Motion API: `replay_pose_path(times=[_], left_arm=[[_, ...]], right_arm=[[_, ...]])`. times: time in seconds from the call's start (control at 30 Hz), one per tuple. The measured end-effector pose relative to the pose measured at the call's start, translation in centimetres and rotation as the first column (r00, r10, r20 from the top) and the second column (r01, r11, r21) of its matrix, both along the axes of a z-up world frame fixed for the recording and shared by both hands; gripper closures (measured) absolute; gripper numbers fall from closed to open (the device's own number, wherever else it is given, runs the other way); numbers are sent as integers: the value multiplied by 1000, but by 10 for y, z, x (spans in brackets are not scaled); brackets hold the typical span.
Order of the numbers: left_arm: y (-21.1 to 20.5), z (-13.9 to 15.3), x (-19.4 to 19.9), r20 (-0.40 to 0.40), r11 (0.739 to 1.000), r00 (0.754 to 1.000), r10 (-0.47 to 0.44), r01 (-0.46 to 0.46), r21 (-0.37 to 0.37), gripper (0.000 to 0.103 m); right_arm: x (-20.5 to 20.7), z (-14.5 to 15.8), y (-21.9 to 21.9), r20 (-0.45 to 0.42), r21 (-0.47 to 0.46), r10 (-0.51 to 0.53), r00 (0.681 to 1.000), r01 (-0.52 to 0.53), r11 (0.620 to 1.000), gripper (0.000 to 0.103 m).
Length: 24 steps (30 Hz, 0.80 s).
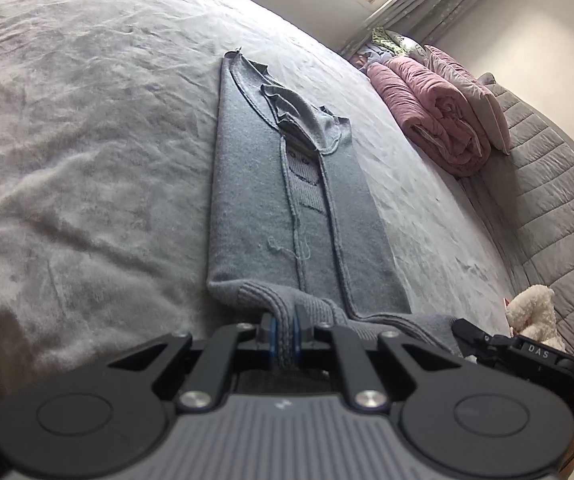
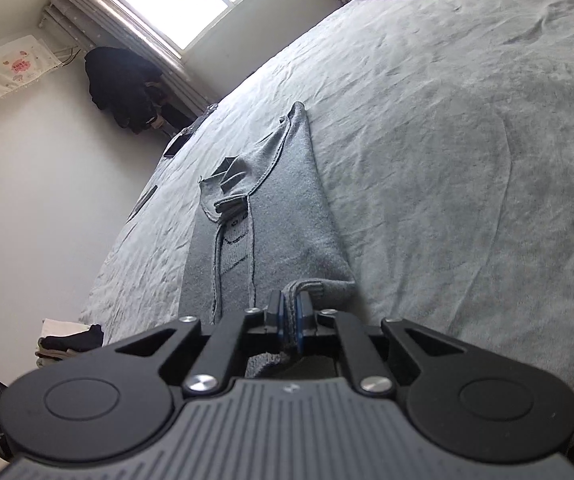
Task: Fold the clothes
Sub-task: 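Grasp the ribbed hem with both grippers and lift it toward the collar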
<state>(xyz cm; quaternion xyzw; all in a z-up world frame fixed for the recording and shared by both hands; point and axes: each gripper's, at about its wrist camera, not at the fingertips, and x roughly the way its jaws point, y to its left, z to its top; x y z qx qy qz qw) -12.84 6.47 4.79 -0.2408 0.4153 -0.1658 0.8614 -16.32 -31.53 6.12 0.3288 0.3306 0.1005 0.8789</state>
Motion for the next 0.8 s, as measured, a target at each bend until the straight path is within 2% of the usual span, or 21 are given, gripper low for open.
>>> replay_pose_path(times=[0.23, 0.5, 0.67, 0.8], left_arm=[[-12, 16, 32, 25, 998, 1000, -1, -1, 69, 96], [-23, 24, 83, 31, 989, 999, 13, -18, 145, 96], [-20, 24, 111, 31, 993, 999, 34, -37, 109, 96], [-9, 13, 121, 7, 997, 998, 65, -65, 52, 96]], right_arm=[[32, 6, 5, -13, -46, 31, 999, -32, 998, 95], [94, 2, 8, -62, -93, 53, 997, -58, 994, 95], [126, 1, 16, -64, -146, 65, 996, -74, 987, 95], [142, -4, 20, -64, -178, 82, 995, -93, 980, 95]])
